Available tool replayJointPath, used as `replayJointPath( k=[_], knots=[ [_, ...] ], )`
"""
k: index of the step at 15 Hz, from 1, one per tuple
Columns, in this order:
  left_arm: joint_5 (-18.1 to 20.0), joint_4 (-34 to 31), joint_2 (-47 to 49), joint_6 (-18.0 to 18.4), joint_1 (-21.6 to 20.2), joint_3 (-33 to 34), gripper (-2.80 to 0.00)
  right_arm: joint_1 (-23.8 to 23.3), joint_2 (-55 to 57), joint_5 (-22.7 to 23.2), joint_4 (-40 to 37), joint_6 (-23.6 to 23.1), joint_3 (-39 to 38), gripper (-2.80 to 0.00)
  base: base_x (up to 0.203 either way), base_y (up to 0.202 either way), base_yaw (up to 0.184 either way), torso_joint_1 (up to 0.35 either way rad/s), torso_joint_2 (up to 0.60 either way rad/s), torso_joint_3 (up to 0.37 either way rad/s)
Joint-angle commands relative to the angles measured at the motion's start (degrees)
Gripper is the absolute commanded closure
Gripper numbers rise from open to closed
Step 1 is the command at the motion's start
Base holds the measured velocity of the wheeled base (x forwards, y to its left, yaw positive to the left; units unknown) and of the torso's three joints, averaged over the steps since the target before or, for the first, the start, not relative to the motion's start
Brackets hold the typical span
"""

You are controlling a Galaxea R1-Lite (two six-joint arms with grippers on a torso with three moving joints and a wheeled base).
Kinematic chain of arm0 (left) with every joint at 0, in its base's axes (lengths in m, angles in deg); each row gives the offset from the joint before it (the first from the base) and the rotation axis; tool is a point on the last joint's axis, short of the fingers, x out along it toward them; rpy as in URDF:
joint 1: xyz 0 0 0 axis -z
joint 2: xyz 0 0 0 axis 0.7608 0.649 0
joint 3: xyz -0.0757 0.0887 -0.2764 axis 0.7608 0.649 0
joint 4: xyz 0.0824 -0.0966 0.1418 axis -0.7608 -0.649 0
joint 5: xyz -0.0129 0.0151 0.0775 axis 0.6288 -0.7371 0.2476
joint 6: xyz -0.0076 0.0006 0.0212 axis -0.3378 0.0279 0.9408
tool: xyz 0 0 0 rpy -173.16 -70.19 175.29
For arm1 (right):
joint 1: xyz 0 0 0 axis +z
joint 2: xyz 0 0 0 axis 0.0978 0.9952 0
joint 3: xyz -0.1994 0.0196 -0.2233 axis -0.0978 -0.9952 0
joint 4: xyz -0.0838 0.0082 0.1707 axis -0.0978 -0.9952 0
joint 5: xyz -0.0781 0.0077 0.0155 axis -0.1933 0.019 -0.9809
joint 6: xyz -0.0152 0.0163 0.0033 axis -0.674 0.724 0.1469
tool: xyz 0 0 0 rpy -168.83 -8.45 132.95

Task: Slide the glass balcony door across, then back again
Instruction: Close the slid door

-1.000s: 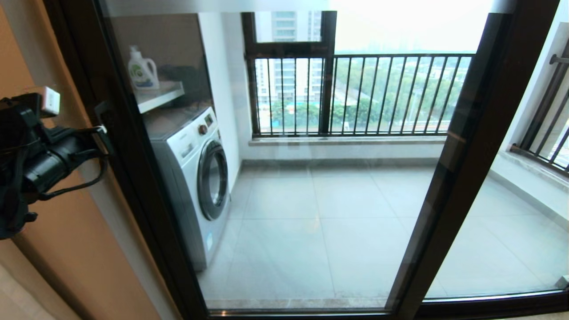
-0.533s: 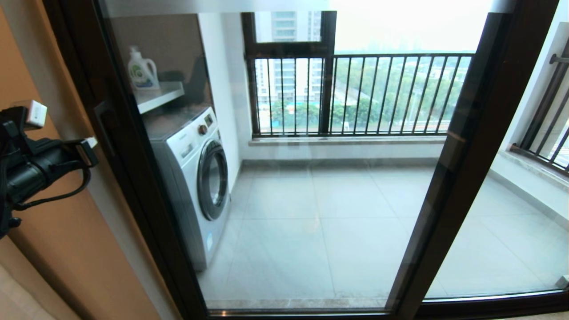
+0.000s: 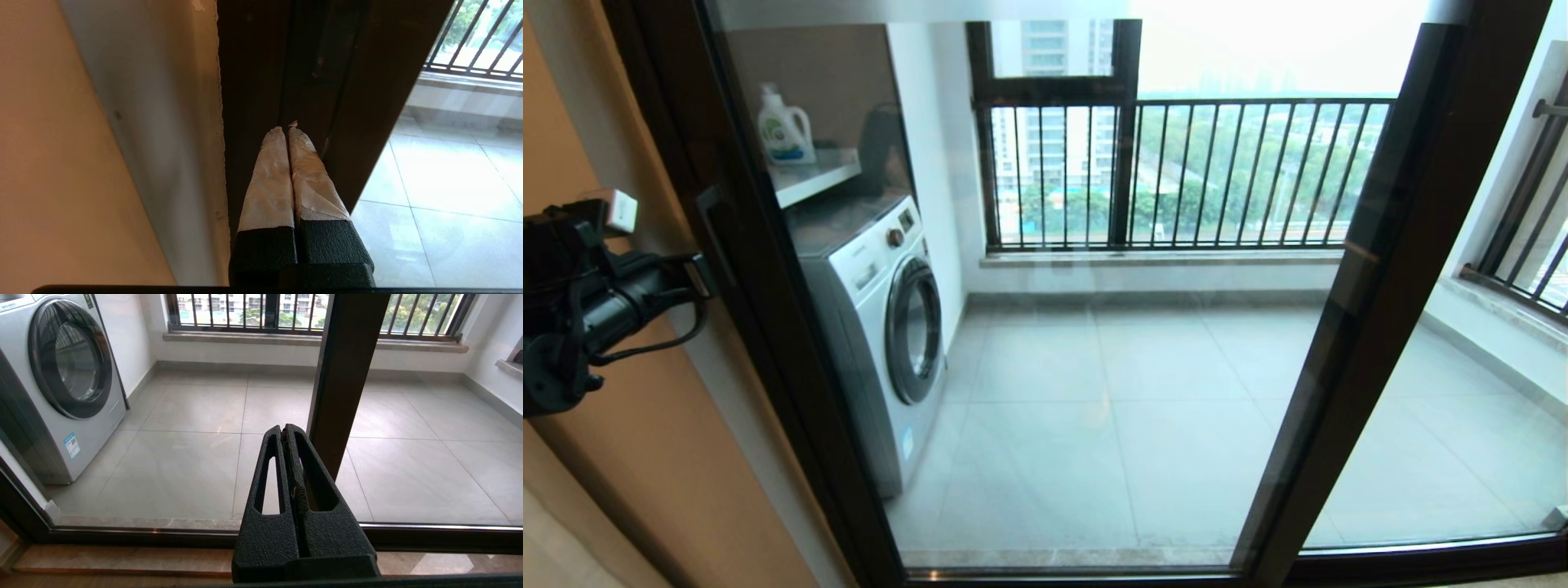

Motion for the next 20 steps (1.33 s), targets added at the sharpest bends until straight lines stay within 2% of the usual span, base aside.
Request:
replayJointPath(
  k=[1,6,10,13,20],
  knots=[
    [0.15,0.30,2.75,0.34,-0.02,-1.12,0.00,-0.04,0.07,0.04,0.03,-0.04,-0.62,0.00,0.000,0.000,0.000,0.000,0.00,0.000],
    [0.10,0.30,2.28,1.98,0.78,-1.17,0.00,-0.04,0.07,0.04,0.03,-0.12,-0.70,0.00,0.000,0.000,0.000,0.000,0.00,0.000],
    [-0.09,0.24,1.89,1.98,3.44,-3.88,0.00,0.04,0.07,0.04,0.03,-0.12,-0.62,0.00,0.000,0.000,0.000,0.000,0.00,0.000],
    [-1.40,0.22,1.52,1.98,5.51,-4.02,0.00,0.04,0.07,0.04,0.03,-0.04,-0.62,0.00,0.000,0.000,0.000,0.000,0.00,0.000],
    [-1.48,0.15,0.62,2.09,7.81,-3.85,0.00,0.01,0.07,0.04,0.03,-0.10,-0.65,0.00,0.000,0.000,0.000,0.000,0.00,0.000]
  ],
)
